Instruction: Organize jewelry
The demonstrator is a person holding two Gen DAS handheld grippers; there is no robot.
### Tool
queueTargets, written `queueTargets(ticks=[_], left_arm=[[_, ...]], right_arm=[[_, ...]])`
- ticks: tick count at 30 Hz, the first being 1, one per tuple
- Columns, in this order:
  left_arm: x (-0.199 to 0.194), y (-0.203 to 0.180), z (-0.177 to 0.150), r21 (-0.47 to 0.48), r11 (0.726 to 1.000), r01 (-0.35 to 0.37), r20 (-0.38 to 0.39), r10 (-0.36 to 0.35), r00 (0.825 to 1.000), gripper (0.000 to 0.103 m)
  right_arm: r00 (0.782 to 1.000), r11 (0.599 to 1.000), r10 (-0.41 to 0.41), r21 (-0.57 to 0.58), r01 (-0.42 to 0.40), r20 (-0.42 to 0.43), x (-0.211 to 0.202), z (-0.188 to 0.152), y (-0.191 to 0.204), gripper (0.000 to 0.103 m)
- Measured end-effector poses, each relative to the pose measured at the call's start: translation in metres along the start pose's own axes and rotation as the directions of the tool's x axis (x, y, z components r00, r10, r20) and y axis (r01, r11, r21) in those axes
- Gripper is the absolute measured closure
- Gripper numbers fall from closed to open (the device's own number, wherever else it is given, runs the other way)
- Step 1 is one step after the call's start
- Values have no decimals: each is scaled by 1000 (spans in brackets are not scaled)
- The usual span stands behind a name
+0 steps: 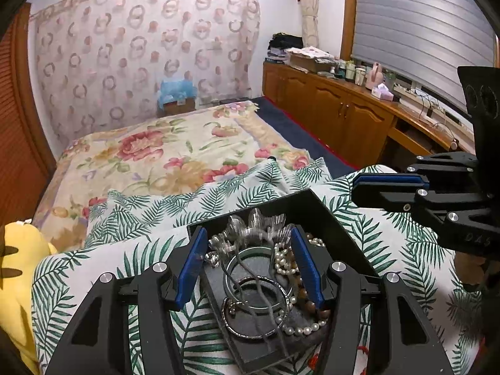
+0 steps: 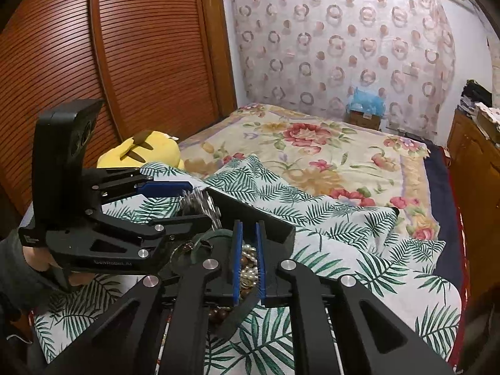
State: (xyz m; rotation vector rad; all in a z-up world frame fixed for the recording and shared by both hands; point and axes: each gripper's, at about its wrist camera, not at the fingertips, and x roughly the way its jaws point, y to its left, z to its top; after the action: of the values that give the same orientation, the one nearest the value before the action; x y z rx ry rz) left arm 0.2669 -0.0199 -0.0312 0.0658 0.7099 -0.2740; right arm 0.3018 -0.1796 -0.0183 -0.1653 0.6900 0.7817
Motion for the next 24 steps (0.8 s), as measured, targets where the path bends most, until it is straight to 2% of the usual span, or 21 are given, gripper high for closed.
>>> queueTargets(ticks=[2,3,7,12,15,21,24], left_arm=[[0,1,-1,-5,1000,5,-1,-5,1000,47],[0,0,-1,-5,1000,6,2,-6,1000,41],[-9,-2,-4,0,1000,11,17,-11,1000,41],[-32,-6,-23,16,999,28,28,-28,999,41],[-43,-11,-37,35,999,21,26,-22,999,41],[-47,-24,-66,50,997,65,-18,-64,998,41],[-49,-36,-74,101,995,21,-11,-20,1000,41]], right_arm=[[1000,1000,-9,4,9,-8,0,-2,-1,93],[1000,1000,-14,3,14,-9,-1,-3,-1,93],[1000,1000,-23,-8,23,-10,-12,-10,5,93],[1000,1000,-12,-9,12,-22,-28,-33,19,92],[999,1000,-4,-15,3,-47,-31,-53,32,85],[993,999,-15,-30,12,-114,-23,-84,49,83],[989,1000,-27,-10,26,-146,-17,-97,46,83]])
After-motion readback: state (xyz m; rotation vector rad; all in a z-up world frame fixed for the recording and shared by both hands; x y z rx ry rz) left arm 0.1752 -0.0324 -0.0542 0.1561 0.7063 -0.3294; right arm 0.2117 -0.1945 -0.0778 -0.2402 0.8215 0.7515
